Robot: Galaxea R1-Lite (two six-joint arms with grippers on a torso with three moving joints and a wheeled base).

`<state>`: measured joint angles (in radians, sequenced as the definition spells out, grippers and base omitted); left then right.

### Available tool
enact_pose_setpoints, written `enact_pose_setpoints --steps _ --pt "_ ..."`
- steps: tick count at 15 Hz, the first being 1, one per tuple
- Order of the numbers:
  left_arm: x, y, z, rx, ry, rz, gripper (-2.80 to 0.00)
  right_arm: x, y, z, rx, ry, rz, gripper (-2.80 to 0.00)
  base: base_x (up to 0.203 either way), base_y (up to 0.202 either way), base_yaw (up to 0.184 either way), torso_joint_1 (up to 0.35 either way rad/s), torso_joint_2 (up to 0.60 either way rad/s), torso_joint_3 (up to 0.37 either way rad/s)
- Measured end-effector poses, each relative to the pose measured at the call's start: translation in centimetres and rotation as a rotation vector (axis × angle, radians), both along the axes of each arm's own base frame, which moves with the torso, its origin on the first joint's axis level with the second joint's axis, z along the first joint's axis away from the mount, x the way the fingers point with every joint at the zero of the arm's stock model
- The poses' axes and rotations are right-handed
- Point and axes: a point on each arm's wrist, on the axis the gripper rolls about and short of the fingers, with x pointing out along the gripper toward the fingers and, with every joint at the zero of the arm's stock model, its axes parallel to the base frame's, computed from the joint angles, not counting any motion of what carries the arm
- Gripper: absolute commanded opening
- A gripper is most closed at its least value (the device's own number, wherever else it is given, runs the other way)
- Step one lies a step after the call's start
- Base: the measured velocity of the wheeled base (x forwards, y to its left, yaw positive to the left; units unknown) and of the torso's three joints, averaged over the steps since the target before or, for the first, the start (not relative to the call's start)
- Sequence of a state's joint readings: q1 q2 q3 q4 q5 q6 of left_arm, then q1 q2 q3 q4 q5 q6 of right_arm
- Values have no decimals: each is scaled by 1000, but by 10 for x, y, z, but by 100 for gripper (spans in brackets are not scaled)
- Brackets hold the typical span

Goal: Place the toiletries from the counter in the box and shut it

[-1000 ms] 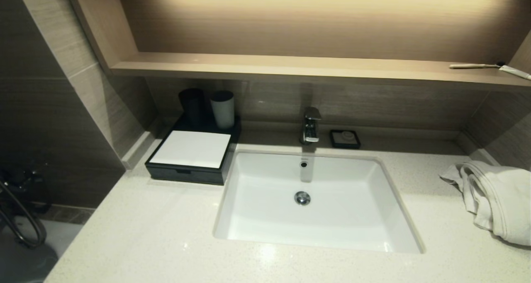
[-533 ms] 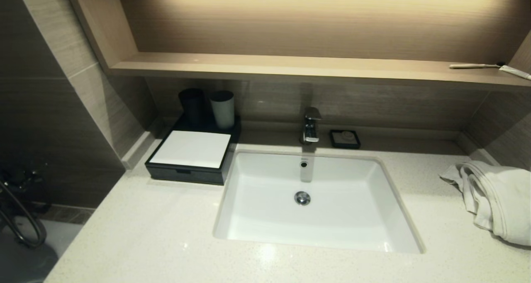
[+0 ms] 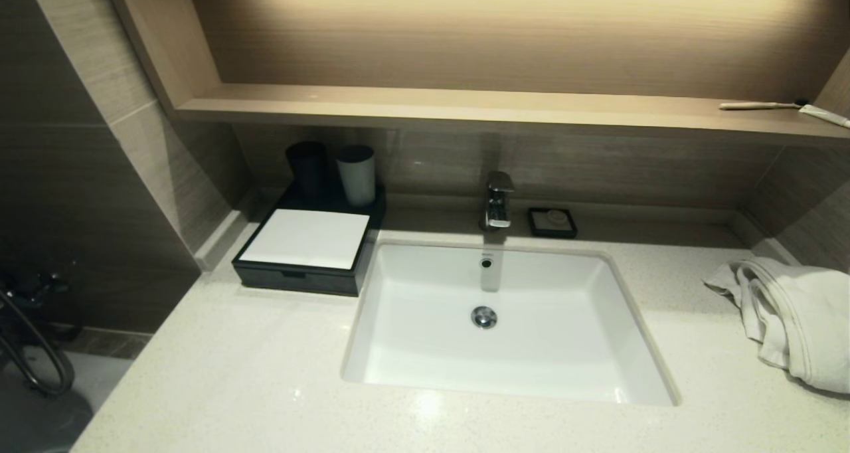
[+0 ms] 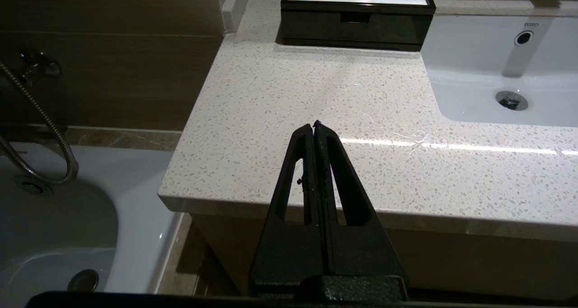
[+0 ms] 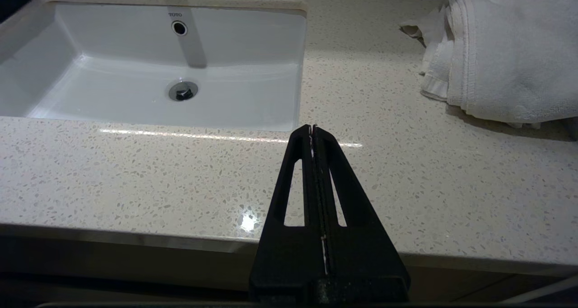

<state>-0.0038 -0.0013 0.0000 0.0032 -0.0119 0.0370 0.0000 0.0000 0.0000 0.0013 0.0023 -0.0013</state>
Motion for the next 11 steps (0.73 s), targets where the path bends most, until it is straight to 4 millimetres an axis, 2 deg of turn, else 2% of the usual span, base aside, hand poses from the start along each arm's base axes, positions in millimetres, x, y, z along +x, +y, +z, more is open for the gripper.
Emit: enact_pose_setpoints --steps 11 --pt "0 0 0 0 0 0 -280 0 0 0 1 0 0 -280 0 0 0 0 0 0"
